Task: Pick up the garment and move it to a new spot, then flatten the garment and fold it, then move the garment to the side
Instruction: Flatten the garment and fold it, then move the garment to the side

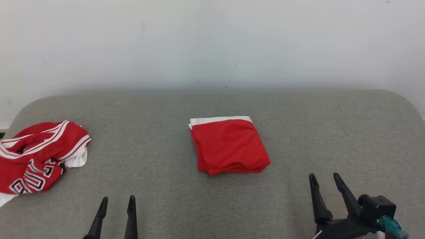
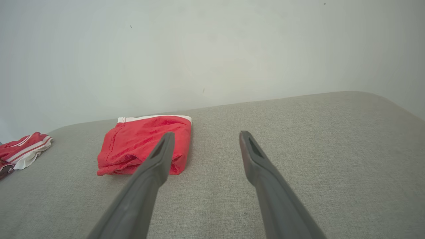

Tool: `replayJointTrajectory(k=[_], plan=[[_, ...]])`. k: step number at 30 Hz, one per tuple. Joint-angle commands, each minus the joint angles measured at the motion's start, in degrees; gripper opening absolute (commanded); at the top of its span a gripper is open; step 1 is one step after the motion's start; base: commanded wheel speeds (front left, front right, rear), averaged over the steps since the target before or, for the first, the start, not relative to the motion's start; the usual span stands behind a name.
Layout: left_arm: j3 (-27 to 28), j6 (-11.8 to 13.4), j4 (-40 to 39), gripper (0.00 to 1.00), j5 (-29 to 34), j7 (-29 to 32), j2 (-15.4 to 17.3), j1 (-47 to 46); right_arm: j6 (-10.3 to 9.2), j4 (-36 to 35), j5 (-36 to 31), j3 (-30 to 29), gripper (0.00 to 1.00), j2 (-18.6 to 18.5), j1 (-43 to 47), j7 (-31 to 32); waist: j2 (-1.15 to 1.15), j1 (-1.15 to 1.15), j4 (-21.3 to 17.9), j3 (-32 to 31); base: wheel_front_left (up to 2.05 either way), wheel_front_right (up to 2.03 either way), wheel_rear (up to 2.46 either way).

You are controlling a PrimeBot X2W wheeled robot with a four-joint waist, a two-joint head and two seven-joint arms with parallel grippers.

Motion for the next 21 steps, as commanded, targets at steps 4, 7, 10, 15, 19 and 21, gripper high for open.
replayJointTrajectory(k=[4, 7, 10, 15, 19, 21], plan=[[0.86, -0.78, 0.72, 1.0, 1.33, -0.2, 0.0, 2.0, -0.13, 1.89, -0.49, 0.43, 1.0, -0.01, 1.33, -1.65, 0.0, 0.0, -2.56, -0.2, 0.0, 0.0, 0.0], [1.54, -1.09, 1.21, 1.0, 1.42, -0.2, -0.08, 2.33, -0.13, 3.22, -0.48, 0.1, 1.0, 0.01, 1.11, -2.42, 0.0, 0.0, -2.88, -0.25, 0.0, 0.0, 0.0], [2.16, -1.36, 1.45, 1.0, 1.32, -0.2, -0.22, 2.64, -0.13, 4.06, -0.15, 0.29, 1.0, 0.0, 0.59, -2.58, 0.0, 0.0, -3.13, -0.22, 0.0, 0.0, 0.0], [2.6, -1.41, 1.67, 1.0, 1.49, -0.2, -0.37, 2.56, -0.13, 4.77, 0.11, 0.71, 1.0, 0.0, -0.03, -2.54, 0.0, 0.0, -3.18, -0.18, 0.0, 0.0, 0.0], [2.82, -1.59, 1.83, 1.0, 1.6, -0.2, -0.44, 2.29, -0.13, 5.05, 0.13, 1.13, 1.0, 0.01, -0.03, -2.76, 0.0, 0.0, -3.08, -0.22, 0.0, 0.0, 0.0], [2.64, -1.63, 1.86, 1.0, 1.45, -0.2, -0.47, 2.25, -0.13, 5.16, 0.18, 1.24, 1.0, 0.01, -0.12, -2.76, 0.0, 0.0, -3.08, -0.26, 0.0, 0.0, 0.0]])
